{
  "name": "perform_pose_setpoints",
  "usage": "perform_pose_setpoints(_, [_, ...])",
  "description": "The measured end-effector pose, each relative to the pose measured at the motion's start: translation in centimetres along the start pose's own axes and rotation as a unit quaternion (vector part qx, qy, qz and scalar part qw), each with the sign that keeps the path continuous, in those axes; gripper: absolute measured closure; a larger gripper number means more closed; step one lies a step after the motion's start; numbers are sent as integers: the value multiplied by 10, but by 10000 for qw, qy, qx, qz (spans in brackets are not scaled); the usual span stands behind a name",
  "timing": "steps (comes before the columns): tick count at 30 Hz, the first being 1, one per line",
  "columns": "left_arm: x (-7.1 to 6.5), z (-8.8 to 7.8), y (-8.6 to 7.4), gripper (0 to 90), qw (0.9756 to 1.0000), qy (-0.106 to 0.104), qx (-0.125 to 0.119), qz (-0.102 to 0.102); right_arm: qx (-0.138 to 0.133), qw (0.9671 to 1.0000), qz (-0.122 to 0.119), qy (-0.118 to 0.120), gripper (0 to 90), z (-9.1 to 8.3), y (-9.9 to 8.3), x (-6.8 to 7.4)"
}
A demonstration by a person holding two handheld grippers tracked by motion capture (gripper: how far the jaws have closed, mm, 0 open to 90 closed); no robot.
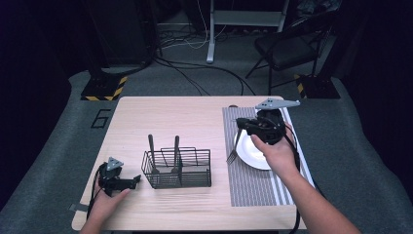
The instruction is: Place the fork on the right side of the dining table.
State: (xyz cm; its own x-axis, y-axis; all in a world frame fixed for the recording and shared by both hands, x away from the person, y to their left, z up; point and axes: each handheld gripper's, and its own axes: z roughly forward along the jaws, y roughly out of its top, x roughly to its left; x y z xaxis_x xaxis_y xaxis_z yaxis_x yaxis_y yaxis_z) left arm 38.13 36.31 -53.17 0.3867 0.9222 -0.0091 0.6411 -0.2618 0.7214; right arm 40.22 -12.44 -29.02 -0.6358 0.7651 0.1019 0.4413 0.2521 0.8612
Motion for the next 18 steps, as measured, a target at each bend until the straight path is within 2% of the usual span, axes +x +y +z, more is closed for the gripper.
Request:
perform_pose_setpoints(14, [0,0,0,1,10000,1,0,1,-38,9999,111,-85,868,-1,-22,-6])
perform_pose_setpoints(18, [0,0,0,1,10000,1,-1,2,-18,9998,75,-159,868,1,-27,-6])
